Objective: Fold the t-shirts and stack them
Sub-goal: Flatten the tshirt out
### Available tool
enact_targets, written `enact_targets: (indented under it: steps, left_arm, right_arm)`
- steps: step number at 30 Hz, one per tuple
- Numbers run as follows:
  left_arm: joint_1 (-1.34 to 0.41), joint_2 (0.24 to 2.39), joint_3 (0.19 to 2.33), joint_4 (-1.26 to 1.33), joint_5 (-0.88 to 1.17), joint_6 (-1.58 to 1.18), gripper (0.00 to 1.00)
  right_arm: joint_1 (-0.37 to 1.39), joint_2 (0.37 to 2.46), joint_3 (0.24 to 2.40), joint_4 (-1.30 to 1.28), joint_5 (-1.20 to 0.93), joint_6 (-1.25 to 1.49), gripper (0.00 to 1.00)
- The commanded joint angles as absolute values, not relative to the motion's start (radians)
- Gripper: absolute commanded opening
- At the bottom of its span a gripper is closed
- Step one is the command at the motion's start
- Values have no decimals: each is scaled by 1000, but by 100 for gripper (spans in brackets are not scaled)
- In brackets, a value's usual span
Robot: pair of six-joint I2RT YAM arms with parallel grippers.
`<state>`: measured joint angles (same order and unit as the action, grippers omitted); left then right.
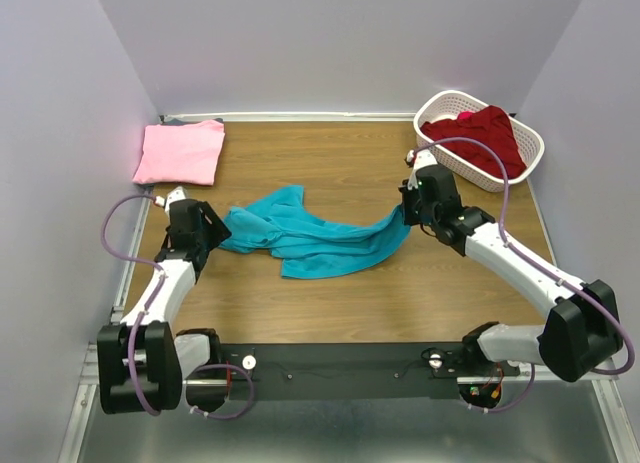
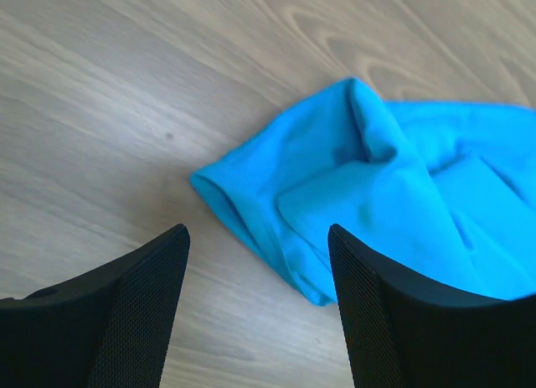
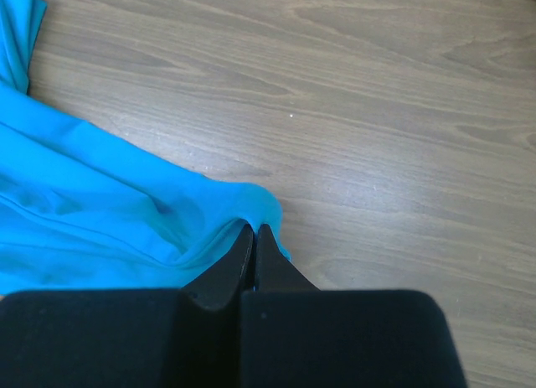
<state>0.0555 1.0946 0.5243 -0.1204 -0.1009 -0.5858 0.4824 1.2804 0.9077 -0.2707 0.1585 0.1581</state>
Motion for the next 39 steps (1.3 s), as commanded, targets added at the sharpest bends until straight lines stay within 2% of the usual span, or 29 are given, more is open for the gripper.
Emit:
enact_targets:
  steps: [1,4,9,13,18,24,32,39]
  left_arm:
    - [58,1173,570,14,52,-526,74]
    - [57,1296,635,2,78,-506,71]
    - [57,1410,686,-5,158,-485,71]
    - [40,1492,730,-5,199,-471,70]
    - [3,1552,762,-5,209,-468,66]
    - [-46,1534,758,-17,247,-492,65]
    - [-63,1479,692,-35,265,-564,65]
    - [-61,1417,635,-103,94,-637,73]
  right_arm:
    - [476,1267,891,-261,130,172,1]
    - [472,1298,902,-261,217,173,1]
    - [367,1393,948,-258,258,175,1]
    - [264,1531,1011,-241,200,218,1]
    - [250,1675,1121,-204,195,203,1]
    - [238,1784,1187,-204,158,201,1]
    - [238,1773,1170,-204,109,206,1]
    - [239,1750,1146,-204,84,209,1]
